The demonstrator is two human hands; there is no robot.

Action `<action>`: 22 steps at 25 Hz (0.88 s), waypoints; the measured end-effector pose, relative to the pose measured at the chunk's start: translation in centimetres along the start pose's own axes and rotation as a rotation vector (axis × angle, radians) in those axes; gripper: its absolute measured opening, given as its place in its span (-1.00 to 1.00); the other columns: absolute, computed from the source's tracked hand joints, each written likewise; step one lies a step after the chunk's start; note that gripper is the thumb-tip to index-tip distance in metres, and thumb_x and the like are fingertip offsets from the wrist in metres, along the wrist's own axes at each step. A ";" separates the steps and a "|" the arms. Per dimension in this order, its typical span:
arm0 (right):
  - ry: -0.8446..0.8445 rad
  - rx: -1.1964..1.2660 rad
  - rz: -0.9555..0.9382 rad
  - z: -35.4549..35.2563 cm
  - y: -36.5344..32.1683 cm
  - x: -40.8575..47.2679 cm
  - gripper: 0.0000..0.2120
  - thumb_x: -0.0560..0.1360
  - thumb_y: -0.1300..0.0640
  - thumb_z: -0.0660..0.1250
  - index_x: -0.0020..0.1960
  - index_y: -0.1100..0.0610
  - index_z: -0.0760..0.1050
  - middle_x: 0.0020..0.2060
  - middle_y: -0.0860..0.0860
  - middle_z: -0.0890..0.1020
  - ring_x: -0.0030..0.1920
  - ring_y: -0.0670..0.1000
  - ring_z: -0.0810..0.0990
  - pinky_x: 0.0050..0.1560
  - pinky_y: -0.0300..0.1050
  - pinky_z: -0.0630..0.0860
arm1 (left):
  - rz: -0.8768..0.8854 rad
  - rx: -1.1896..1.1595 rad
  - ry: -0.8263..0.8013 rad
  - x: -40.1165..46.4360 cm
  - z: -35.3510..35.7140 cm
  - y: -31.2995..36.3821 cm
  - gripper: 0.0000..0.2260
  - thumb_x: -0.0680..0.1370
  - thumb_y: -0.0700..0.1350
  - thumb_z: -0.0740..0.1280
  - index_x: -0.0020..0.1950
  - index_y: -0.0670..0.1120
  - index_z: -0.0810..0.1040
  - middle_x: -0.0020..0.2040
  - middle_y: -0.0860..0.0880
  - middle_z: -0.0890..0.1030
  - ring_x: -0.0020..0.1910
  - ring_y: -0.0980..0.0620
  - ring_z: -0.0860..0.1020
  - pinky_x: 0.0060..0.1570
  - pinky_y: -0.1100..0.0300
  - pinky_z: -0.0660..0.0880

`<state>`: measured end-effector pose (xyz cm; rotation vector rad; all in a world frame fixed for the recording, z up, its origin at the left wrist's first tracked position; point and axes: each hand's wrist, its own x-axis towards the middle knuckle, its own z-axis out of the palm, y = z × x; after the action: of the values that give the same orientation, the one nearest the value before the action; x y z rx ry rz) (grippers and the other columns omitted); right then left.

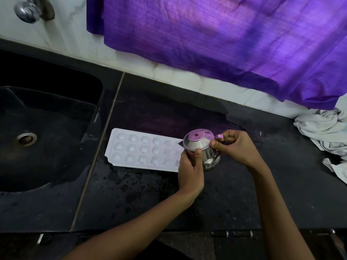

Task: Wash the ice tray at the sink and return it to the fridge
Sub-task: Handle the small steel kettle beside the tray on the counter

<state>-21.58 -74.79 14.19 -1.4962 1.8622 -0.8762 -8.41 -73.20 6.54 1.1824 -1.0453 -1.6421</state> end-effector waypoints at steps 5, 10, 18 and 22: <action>0.007 0.014 -0.013 0.0 0.2 -0.1 -0.70 0.25 0.04 0.50 -0.20 0.25 0.55 -0.33 0.04 0.68 -0.35 -0.14 0.65 -0.32 -0.34 0.53 | 0.011 -0.003 0.002 -0.2 0.0 0.1 -0.56 0.56 0.19 0.12 0.32 -0.04 0.36 0.17 0.04 0.55 0.12 0.10 0.52 0.00 0.33 0.41; 0.036 0.124 -0.015 0.1 1.0 -0.5 -0.84 0.34 0.21 0.47 -0.25 0.25 0.51 -0.43 -0.04 0.67 -0.39 -0.16 0.62 -0.36 -0.35 0.50 | 0.088 -0.026 0.017 -0.3 0.2 0.3 -0.48 0.48 0.23 0.15 0.33 -0.04 0.37 0.17 0.06 0.54 0.13 0.12 0.52 0.02 0.37 0.44; 0.041 0.155 -0.032 -0.1 0.3 -1.5 -0.71 0.22 0.07 0.46 -0.22 0.26 0.52 -0.39 -0.02 0.67 -0.36 -0.15 0.63 -0.34 -0.33 0.54 | 0.160 -0.043 0.049 -0.7 0.6 -0.7 -0.25 0.34 0.44 0.11 0.35 -0.04 0.37 0.21 0.04 0.54 0.18 0.11 0.51 0.17 0.11 0.49; 0.006 0.079 -0.036 -0.3 0.2 -1.8 -0.60 0.20 0.02 0.47 -0.18 0.33 0.53 -0.35 0.00 0.69 -0.32 -0.12 0.66 -0.29 -0.29 0.57 | 0.127 -0.059 0.041 -1.3 0.7 -1.3 -0.13 0.24 0.57 0.07 0.31 -0.03 0.39 0.16 0.05 0.55 0.13 0.13 0.53 0.13 0.15 0.51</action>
<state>-21.56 -72.96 14.26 -1.4844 1.7884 -0.9610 -9.05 -71.46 5.86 1.0847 -1.0184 -1.5341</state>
